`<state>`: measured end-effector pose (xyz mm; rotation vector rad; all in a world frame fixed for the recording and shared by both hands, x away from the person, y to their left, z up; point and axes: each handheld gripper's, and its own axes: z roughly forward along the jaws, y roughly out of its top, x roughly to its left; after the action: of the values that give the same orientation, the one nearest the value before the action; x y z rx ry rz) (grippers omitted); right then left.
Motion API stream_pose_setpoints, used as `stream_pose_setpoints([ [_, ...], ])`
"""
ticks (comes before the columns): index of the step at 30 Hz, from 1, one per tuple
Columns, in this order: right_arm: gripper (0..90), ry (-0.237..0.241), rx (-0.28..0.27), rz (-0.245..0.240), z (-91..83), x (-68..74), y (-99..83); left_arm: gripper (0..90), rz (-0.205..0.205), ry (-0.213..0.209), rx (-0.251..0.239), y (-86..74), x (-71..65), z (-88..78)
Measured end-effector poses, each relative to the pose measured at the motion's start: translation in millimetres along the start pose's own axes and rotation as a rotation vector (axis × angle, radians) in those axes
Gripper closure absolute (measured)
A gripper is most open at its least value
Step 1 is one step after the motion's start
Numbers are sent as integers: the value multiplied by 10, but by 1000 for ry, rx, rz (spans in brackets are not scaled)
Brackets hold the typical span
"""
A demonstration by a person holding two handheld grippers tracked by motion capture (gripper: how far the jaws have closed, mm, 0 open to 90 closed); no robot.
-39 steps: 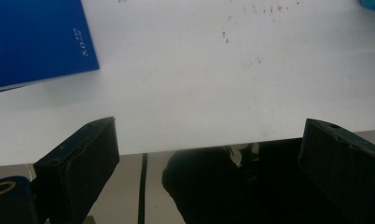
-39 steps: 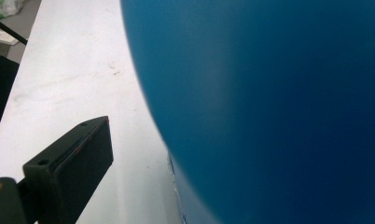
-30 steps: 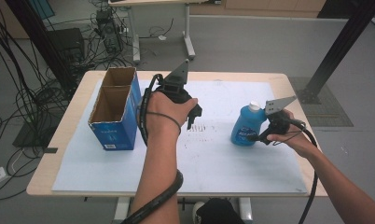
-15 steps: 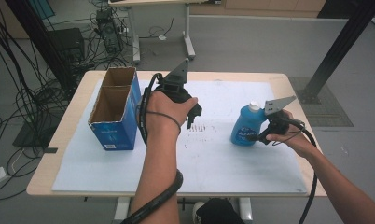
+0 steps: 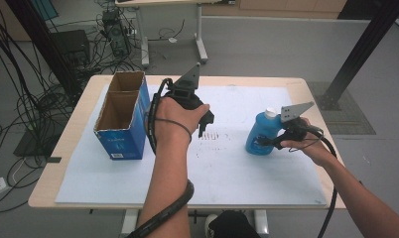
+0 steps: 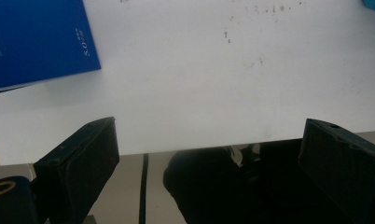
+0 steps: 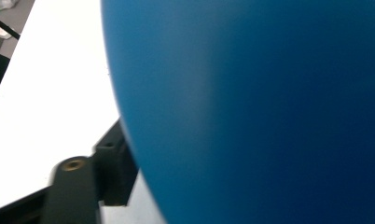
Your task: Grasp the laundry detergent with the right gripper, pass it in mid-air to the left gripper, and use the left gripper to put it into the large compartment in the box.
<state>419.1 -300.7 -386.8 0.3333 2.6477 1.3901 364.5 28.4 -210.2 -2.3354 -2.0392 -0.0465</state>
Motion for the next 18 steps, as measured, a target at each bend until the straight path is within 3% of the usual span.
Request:
stream_pose_setpoints([
  [4,380,4,-1,1,-2,-28,-5,55,-2,1,1,0,6,4],
  [18,391,12,-4,1,-3,-38,-7,55,-2,1,-3,-5,-1,3],
])
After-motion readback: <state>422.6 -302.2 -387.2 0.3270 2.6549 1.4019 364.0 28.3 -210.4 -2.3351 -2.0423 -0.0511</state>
